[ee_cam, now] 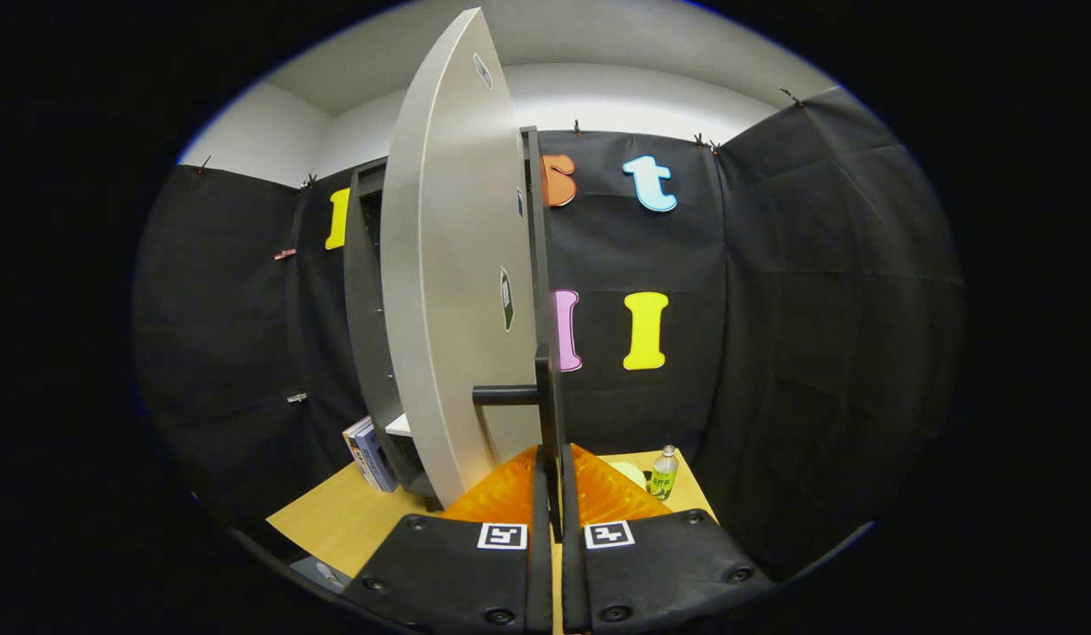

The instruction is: Open the shoe cabinet door, grab the shoes and put them into the shoe cabinet, then close the shoe cabinet door.

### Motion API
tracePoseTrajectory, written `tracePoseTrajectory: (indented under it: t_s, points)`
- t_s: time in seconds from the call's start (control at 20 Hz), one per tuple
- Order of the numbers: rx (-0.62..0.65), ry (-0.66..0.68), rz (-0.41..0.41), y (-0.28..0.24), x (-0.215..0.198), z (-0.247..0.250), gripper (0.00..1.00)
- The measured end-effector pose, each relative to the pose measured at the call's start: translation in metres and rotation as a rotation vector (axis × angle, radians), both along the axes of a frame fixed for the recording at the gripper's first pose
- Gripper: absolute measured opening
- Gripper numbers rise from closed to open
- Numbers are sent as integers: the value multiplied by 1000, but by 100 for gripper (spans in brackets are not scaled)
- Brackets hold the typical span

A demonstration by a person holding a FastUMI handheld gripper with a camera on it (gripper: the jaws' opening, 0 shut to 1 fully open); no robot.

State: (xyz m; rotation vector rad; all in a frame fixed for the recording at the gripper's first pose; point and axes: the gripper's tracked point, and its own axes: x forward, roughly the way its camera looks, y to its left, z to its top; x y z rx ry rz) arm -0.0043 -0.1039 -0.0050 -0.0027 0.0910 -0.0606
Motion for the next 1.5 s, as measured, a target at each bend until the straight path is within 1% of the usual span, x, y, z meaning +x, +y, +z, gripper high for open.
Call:
tracePoseTrajectory:
  t_s: [0.1,0.25,0.4,0.5,0.7,0.9,1.0,1.1,1.15,1.2,1.25,1.3,1.5]
  points:
    - [-7,-14,8,2,0,3,9]
    - [-28,-45,-3,-2,-5,10,9]
    - [-28,-129,-8,4,-5,25,9]
    - [-51,-149,-20,4,-5,28,9]
    - [-65,-161,34,19,-8,30,9]
    - [-55,-129,136,51,-3,20,9]
    - [-49,-94,188,65,-3,11,9]
    - [-42,-51,220,79,-1,-2,9]
    - [-41,-30,215,86,5,-10,9]
    - [-34,-10,228,104,25,-27,9]
    - [-32,12,220,114,33,-37,21]
    - [-20,33,214,124,56,-53,33]
    - [18,172,149,140,106,-126,32]
